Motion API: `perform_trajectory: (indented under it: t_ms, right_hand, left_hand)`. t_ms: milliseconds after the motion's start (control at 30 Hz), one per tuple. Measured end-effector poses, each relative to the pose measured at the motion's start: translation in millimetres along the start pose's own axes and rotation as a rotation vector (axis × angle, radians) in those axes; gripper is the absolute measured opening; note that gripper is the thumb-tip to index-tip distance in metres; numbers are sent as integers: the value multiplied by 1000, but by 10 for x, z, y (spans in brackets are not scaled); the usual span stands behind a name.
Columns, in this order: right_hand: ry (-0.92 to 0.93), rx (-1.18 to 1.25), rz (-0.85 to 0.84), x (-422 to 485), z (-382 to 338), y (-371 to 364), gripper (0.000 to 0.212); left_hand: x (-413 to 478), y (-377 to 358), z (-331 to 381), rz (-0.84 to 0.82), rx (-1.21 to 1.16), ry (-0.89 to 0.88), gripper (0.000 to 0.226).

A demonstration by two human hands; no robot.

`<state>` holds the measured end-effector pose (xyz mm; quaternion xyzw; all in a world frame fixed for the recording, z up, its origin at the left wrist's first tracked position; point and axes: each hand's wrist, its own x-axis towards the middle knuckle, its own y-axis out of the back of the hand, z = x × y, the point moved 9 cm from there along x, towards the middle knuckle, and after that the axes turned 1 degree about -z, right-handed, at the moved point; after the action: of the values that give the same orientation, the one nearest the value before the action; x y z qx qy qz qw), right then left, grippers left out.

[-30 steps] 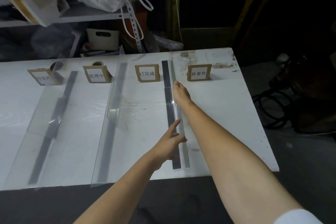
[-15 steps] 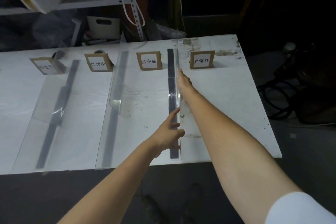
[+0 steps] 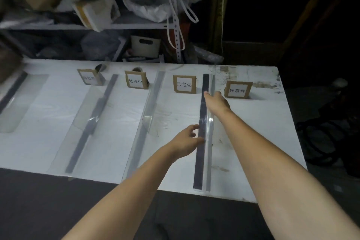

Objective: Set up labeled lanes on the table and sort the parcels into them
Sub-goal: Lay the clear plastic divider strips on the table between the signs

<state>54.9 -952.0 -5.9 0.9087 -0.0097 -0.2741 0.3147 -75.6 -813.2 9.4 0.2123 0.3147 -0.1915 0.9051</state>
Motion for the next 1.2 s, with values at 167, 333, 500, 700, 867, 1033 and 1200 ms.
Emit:
perform_trajectory:
  t_ms: [167,333,500,700,867,1033,1200]
  right_hand:
    - [88,-215,83,-94,-579,174,62]
    - [293,-500,2,-363,-1519,-190,53]
    - [485,-648,-196,-877,-2580,-1186,42]
    - [705,-775,-318,-1762,-3660,-2859,53]
    - [719,-779,-385,-2270,-4143,-4142,60]
    - [680,-762,-442,-2479,-4398,-5124,60]
    - [628,-701,-465,-2306,-4620,-5854,60]
  left_hand:
    - [-234,1174,283,261,187,-27,55]
    - [-870,2460,66,471,347,42,53]
    - [-1707,3582,-674,642,377,197,51]
    - [-2608,4808,-1917,766,290,292,56]
    - [-3005,5628,-2683,785,293,291,55]
    - [-3061,6213,-3273,777,295,280,53]
    - [-2679,6631,-3658,805,303,268,54]
